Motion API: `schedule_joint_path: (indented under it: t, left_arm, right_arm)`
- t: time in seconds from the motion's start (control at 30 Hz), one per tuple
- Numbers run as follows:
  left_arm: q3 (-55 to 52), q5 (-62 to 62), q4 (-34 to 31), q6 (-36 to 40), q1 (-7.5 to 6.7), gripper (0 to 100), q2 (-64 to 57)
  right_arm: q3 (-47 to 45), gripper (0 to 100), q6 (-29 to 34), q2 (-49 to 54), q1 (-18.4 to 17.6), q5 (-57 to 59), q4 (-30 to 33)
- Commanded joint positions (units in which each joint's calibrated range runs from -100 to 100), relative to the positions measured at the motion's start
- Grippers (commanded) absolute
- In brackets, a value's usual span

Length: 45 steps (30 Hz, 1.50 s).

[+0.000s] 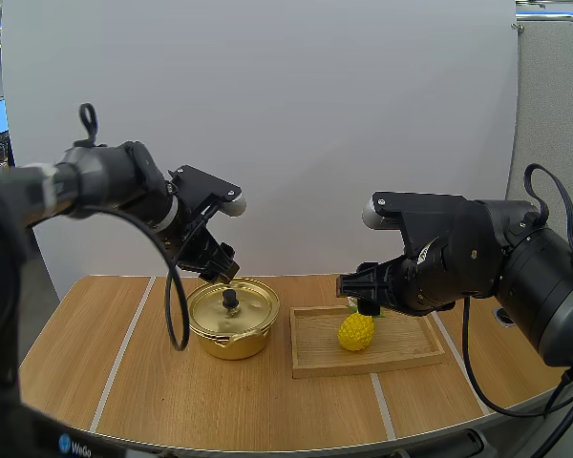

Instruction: Open the pot, put the pineapple inside, and close it

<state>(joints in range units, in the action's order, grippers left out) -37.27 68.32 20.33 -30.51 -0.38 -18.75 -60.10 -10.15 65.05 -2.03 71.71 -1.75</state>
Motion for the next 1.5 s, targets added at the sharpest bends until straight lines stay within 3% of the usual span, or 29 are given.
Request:
schedule_joint_path:
  t: [0.0, 0.3, 1.4, 1.43, 1.47]
  left_arm:
    - [2.9, 1.3, 0.7, -0.4, -0.11, 100, 6.0]
    - [3.7, -3.3, -0.1, -1.3, -1.73, 100, 12.0]
    - [6.1, -4.3, -0.2, -1.7, -1.89, 100, 22.1]
    - [6.1, -3.9, -0.2, -1.7, -1.89, 94, 22.1]
    - [6.1, -3.6, -0.2, -1.7, -1.89, 72, 22.0]
  right_arm:
    - [0.4, 100, 0.2, 0.2, 0.2, -1.1, -0.2]
    - [0.4, 100, 0.2, 0.2, 0.2, -1.1, -0.2]
    - [0.4, 100, 0.2, 0.2, 0.2, -1.1, -0.2]
    - [0.4, 100, 0.2, 0.2, 0.2, -1.1, -0.2]
    - [0.4, 100, 0.2, 0.2, 0.2, -1.1, -0.2]
